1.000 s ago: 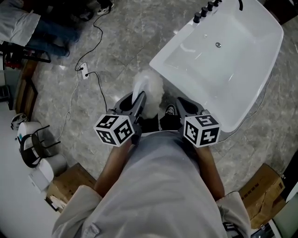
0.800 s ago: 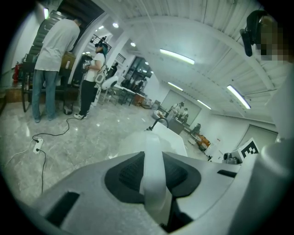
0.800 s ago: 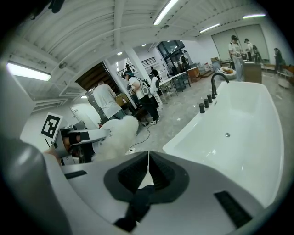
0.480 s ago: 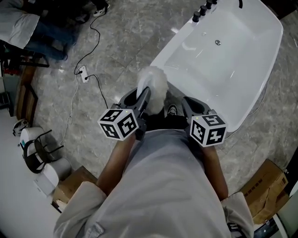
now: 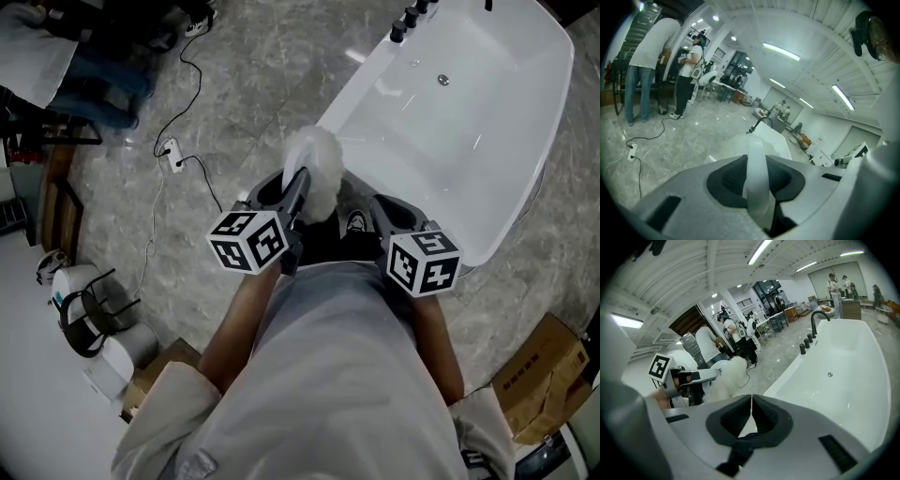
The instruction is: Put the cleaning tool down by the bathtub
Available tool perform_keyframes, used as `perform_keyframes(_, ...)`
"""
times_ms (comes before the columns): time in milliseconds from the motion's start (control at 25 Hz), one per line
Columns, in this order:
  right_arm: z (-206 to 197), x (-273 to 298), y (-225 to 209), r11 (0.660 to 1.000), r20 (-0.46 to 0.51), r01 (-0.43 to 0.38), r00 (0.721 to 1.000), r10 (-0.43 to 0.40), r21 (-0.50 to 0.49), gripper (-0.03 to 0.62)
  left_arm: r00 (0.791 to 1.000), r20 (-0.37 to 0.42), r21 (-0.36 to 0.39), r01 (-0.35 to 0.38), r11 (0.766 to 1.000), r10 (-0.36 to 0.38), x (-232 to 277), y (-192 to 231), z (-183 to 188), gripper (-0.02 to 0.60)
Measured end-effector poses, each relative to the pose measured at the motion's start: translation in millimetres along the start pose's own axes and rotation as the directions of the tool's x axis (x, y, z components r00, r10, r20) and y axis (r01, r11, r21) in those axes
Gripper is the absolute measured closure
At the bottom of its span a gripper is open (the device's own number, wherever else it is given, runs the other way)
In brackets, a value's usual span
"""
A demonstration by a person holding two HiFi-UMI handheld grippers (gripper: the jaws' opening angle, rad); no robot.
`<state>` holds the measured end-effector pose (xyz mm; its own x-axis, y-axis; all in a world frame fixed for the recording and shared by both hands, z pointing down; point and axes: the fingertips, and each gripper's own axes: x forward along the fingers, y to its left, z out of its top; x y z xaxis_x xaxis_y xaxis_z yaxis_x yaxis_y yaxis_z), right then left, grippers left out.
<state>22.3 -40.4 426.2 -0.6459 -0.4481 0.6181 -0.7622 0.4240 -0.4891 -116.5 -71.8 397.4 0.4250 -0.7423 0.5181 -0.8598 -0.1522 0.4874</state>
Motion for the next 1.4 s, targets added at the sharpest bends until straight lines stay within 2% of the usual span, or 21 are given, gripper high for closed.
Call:
perform_keyframes(440, -5, 14, -5, 1.000, -0.041, 0.006, 0.999, -0.005, 0.017, 0.582, 1.000, -0.013, 0.009, -0.011, 1.000, 0.011, 20, 16, 7, 0.492)
perform_keyframes(1400, -13, 12, -16, 0.997, -0.064, 0.056, 0.997, -0.053, 0.047, 0.582, 0.994, -0.102, 0.031, -0.029, 0.999, 0.032, 57, 43, -16, 0.492)
